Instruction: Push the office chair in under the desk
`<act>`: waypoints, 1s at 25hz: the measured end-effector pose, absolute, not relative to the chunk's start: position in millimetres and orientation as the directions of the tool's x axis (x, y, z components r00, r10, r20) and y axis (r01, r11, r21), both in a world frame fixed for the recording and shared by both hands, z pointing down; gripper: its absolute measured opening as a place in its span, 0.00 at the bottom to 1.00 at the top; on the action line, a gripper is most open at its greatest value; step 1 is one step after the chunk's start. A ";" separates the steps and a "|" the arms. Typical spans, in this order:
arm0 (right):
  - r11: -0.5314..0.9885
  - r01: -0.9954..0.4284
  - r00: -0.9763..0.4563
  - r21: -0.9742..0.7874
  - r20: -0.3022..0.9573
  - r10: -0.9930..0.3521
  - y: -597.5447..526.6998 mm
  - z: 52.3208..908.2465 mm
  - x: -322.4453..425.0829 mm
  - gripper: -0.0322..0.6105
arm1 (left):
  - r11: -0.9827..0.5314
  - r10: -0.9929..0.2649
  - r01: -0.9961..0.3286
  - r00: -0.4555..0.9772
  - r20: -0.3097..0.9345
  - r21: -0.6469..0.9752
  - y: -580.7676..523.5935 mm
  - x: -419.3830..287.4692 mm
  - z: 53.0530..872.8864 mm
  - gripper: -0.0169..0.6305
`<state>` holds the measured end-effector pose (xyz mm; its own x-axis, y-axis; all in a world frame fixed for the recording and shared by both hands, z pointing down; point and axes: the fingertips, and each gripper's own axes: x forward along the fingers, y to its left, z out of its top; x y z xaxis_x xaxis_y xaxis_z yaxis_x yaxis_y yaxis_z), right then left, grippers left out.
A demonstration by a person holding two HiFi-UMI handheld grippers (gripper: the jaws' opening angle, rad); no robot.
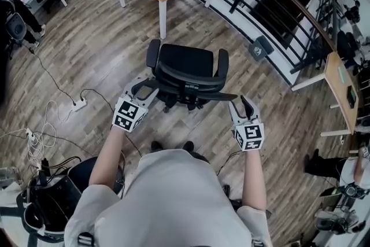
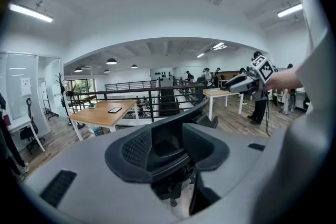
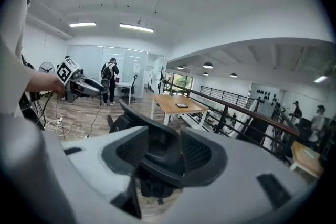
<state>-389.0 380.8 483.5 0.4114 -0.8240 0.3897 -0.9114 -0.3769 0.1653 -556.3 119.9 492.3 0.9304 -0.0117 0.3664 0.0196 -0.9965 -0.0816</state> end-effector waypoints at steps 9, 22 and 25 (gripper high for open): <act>-0.350 -0.907 0.422 0.235 0.531 -0.735 383.8 528.1 -397.4 0.35 | -0.962 0.057 0.185 0.854 0.517 -0.200 116.8 -557.1 540.9 0.33; -0.085 -0.942 0.309 0.326 0.737 -0.601 366.8 609.8 -372.9 0.38 | -0.885 0.036 0.360 0.687 0.726 -0.296 95.5 -535.4 620.5 0.38; 0.035 -0.935 0.277 0.354 0.787 -0.552 363.9 630.2 -362.1 0.39 | -0.828 -0.001 0.439 0.620 0.785 -0.348 87.6 -532.7 646.1 0.40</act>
